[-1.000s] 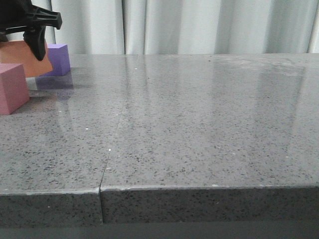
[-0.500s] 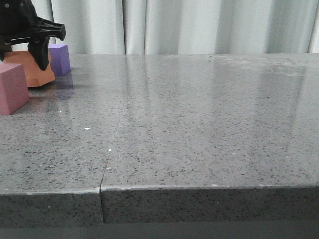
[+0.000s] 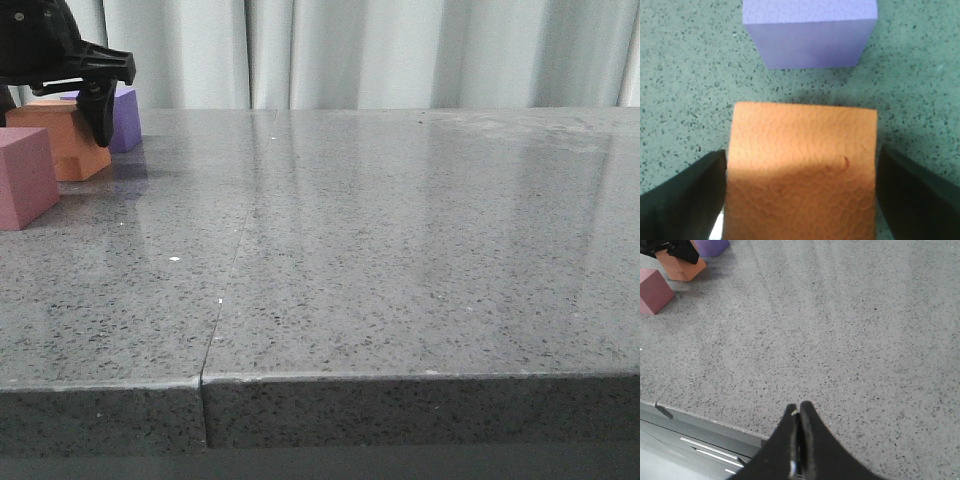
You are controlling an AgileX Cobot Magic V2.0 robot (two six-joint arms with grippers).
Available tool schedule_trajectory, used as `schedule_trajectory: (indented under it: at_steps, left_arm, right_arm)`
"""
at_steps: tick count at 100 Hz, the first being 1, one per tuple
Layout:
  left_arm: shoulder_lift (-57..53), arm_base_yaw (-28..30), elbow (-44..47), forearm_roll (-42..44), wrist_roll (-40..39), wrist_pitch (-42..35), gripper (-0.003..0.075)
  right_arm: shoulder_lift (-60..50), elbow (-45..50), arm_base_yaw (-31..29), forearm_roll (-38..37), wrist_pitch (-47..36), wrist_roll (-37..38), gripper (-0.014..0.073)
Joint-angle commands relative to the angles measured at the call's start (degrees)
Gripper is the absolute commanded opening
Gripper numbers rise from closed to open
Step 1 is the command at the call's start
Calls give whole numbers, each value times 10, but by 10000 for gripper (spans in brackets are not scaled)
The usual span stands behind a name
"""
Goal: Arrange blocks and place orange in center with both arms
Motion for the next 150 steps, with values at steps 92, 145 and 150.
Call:
schedule_trajectory:
  at_steps: [92,145,150]
  left_arm:
    - [-178,1,-2,3,-5,8,-20]
    - [-333,1,160,3,-5,-53,-20]
    - [-351,1,175,3,-5,-55,-20]
  right_arm:
    - [5,-13,-1,-5,-41,-6,-69]
    - [5,-13,-1,-5,-41,-6,-69]
    - [5,-13,-1,-5,-41,-6,-69]
